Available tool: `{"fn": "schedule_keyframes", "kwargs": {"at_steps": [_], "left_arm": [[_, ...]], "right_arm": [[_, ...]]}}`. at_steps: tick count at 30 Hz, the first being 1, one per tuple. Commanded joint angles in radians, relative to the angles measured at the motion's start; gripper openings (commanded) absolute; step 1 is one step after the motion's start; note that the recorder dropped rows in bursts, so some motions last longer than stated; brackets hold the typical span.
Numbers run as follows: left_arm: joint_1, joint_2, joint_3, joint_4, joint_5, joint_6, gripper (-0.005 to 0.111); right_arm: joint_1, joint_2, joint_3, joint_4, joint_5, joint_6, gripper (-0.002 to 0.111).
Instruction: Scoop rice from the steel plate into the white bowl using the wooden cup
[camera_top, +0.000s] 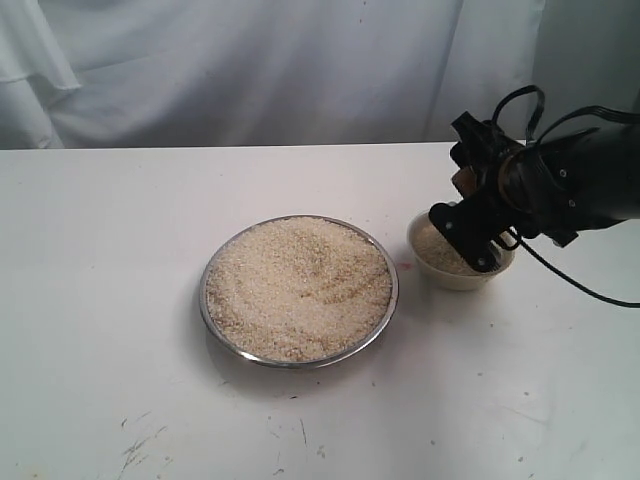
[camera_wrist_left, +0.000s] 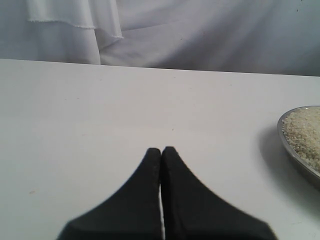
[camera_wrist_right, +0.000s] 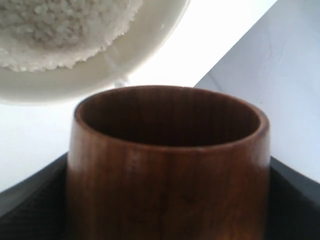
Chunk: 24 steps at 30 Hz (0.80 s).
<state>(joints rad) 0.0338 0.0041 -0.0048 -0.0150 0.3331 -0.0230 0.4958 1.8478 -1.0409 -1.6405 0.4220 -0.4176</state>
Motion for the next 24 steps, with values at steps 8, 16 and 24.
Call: {"fn": "schedule_keyframes", "kwargs": {"at_steps": [8, 16, 24], "left_arm": [[-0.003, -0.004, 0.005, 0.001, -0.014, -0.001, 0.0], [-0.003, -0.004, 0.005, 0.001, -0.014, -0.001, 0.0], [-0.003, -0.004, 0.005, 0.001, -0.014, -0.001, 0.0]], "right_arm": [[0.033, -0.005, -0.006, -0.104, 0.099, 0.006, 0.0], [0.062, -0.005, -0.006, -0.104, 0.129, -0.013, 0.0], [0.062, -0.022, -0.004, -0.08, 0.119, 0.034, 0.0]]}}
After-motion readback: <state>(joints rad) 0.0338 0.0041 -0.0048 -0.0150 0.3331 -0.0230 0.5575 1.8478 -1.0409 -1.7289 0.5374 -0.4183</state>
